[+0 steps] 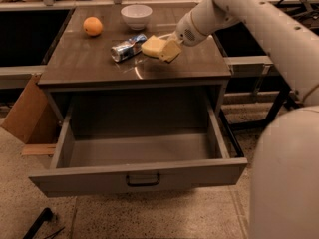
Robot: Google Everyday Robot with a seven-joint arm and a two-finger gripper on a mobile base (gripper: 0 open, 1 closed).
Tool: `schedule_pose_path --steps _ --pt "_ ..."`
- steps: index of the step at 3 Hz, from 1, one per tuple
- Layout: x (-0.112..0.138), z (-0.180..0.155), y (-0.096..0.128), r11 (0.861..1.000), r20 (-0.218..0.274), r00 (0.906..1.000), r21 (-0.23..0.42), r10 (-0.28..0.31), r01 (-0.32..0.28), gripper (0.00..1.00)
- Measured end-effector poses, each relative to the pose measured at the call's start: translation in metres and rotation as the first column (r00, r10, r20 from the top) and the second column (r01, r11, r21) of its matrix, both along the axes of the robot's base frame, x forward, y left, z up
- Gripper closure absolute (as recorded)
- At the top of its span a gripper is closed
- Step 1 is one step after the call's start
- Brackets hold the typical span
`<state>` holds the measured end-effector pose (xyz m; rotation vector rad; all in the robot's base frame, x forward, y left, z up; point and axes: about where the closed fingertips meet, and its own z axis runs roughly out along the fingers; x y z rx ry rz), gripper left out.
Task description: Place sponge into top drawer
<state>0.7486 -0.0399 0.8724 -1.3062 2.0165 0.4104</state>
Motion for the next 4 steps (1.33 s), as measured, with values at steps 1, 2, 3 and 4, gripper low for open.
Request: schedule_pose_path --steps 1,2,3,4 --pt "-0.036 0.032 0.008 0.998 0.062 0.9966 0.03 0.055 -0.057 1.0" --pt "-0.088 0.029 0.03 0.988 0.045 0.9901 0.067 0.133 -0.136 1.0" --pt "-0.088 0.029 0.03 0.988 0.045 0.9901 0.067 0.133 -0.136 1.0" --pt "-0.103 0.01 0.032 0.974 0.034 0.9765 0.067 0.213 -0.215 1.0"
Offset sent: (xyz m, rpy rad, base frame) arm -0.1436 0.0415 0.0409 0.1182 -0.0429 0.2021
